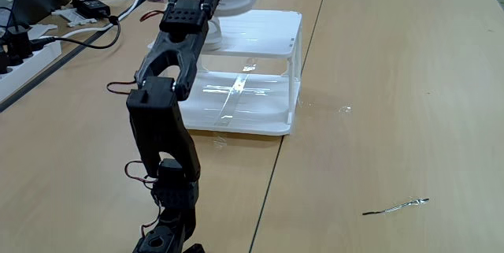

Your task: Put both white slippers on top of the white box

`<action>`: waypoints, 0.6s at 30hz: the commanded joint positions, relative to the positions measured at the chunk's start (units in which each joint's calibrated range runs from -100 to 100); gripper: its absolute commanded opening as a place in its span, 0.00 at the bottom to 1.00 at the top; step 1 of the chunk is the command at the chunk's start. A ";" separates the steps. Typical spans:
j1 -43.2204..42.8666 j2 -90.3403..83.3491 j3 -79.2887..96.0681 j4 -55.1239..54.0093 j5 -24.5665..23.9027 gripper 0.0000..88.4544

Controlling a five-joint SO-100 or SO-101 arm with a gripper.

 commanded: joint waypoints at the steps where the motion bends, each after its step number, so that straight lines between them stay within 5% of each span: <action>1: 0.54 6.86 -11.92 -0.74 0.42 0.01; 18: 1.77 40.01 -49.35 -0.74 0.42 0.01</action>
